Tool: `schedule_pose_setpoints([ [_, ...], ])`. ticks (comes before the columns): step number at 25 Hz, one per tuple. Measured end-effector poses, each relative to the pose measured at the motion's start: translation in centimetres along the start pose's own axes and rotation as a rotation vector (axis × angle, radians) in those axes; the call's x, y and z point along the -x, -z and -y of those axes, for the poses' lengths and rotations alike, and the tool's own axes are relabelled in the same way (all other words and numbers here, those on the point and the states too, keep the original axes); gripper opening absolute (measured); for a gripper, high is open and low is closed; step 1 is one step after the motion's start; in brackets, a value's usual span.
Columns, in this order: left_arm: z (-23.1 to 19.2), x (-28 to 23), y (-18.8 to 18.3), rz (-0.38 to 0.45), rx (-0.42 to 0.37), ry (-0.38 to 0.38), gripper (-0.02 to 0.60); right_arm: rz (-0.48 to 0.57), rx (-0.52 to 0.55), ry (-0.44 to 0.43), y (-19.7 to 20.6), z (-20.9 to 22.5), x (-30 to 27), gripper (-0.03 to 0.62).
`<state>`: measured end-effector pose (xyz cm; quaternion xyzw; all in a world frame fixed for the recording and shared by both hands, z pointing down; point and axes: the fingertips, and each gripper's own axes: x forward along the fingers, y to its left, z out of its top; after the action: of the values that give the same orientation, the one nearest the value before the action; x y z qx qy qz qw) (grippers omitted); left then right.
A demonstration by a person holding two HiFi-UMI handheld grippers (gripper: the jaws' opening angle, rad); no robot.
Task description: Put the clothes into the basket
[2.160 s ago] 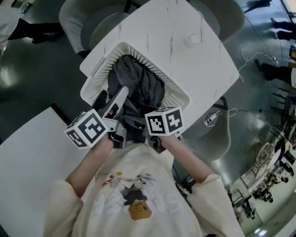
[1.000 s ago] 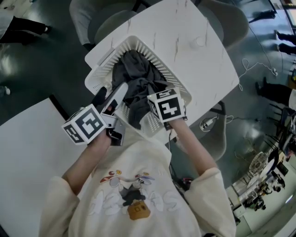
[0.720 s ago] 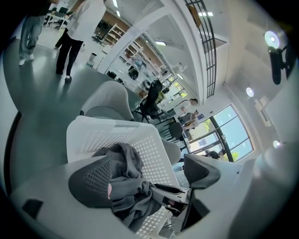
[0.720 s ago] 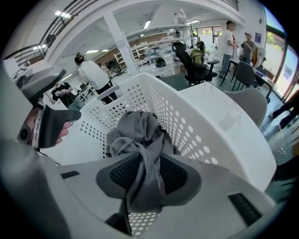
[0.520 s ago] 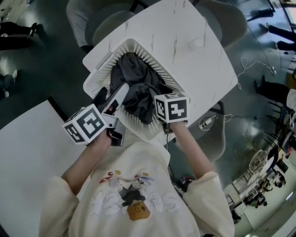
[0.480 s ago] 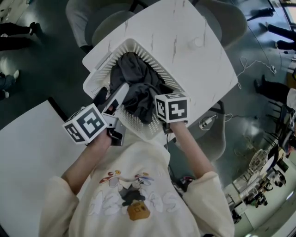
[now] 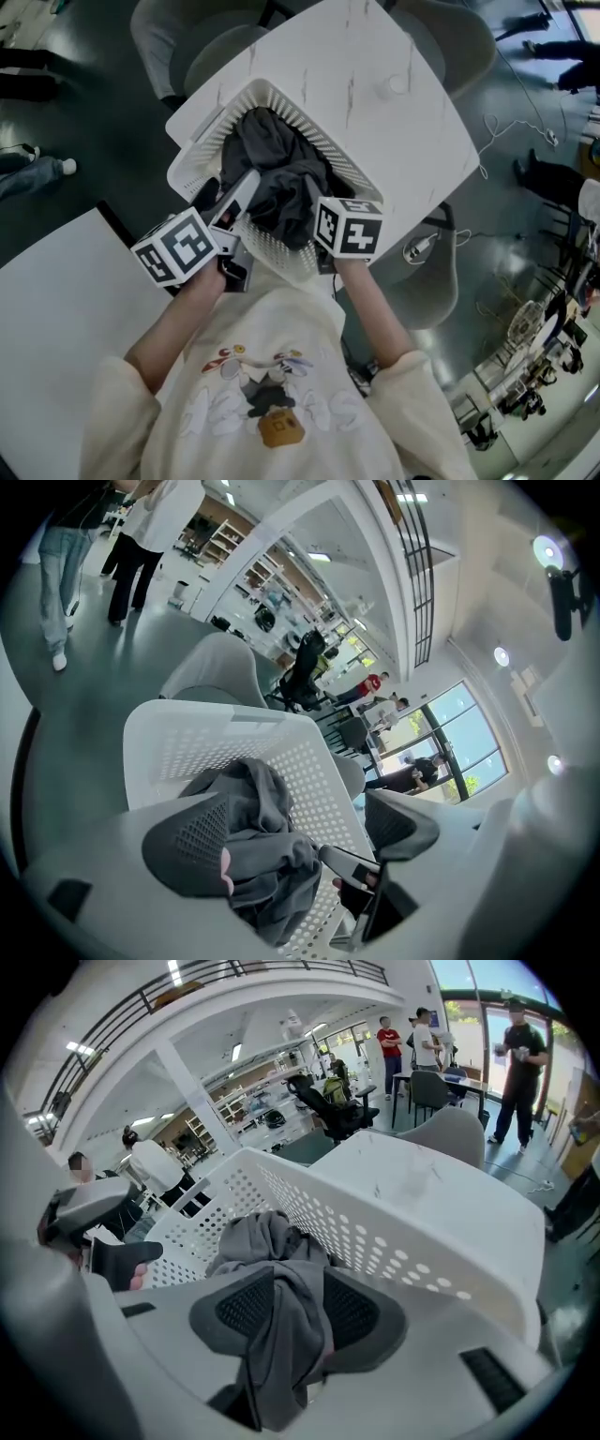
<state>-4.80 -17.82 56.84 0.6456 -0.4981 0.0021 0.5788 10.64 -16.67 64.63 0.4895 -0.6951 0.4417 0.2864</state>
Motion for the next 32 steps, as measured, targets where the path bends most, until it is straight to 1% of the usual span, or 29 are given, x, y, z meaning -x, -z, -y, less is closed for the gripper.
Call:
schedule_pose_setpoints([
  [2,-0.1,0.1,0.5,0.002,-0.016,0.011,0.444,0.013,0.001,-0.005,0.1,-0.1,0.3,0.16],
  [3,0.0,0.0,0.8,-0.005,-0.039,0.028,0.43,0.021,0.001,-0.009,0.2,-0.2,0.5,0.16],
  [6,0.8,-0.3,1.5,-0.042,-0.148,0.085,0.413,0.046,-0.012,-0.024,0.3,-0.3,1.2,0.16],
  [8,1.0,-0.2,1.3,-0.042,-0.196,0.095,0.413,0.046,-0.025,-0.026,0.3,-0.6,1.7,0.16],
  [11,0.9,0.0,1.2,-0.041,-0.222,0.091,0.389,0.034,-0.006,-0.023,0.3,-1.1,2.5,0.153],
  [14,0.6,0.2,1.8,-0.076,-0.253,0.08,0.34,0.048,0.052,-0.043,0.5,-1.7,3.6,0.141],
  [16,0.5,0.4,2.2,-0.115,-0.282,0.081,0.336,0.046,0.113,-0.044,0.7,-1.9,4.2,0.121],
  [18,0.3,0.6,2.2,-0.116,-0.329,0.07,0.324,0.046,0.193,-0.026,0.8,-1.7,4.7,0.116],
  [20,0.0,0.8,2.3,-0.12,-0.388,0.066,0.274,0.069,0.273,-0.02,0.8,-1.7,5.1,0.109],
  [21,-0.1,0.8,2.3,-0.122,-0.402,0.067,0.252,0.082,0.311,-0.024,0.7,-1.8,5.1,0.103],
  [23,-0.6,0.8,2.1,-0.12,-0.39,0.071,0.226,0.088,0.383,-0.036,0.9,-2.4,4.8,0.095],
  [25,-1.0,0.7,2.0,-0.12,-0.35,0.086,0.212,0.087,0.436,-0.05,1.3,-2.7,4.6,0.097],
  [26,-1.1,0.7,2.1,-0.119,-0.334,0.096,0.195,0.094,0.459,-0.049,1.6,-2.8,4.5,0.097],
  [28,-1.3,0.8,2.1,-0.102,-0.31,0.105,0.166,0.105,0.511,-0.028,2.2,-2.7,4.2,0.096],
  [29,-1.4,0.8,2.1,-0.089,-0.304,0.102,0.139,0.099,0.529,-0.018,2.7,-2.6,4.0,0.095],
  [31,-1.6,0.8,1.8,-0.057,-0.302,0.084,0.076,0.074,0.52,-0.02,3.4,-2.7,3.7,0.097],
  [32,-1.4,0.8,1.4,-0.042,-0.31,0.072,0.055,0.071,0.504,-0.027,3.3,-2.9,3.7,0.097],
])
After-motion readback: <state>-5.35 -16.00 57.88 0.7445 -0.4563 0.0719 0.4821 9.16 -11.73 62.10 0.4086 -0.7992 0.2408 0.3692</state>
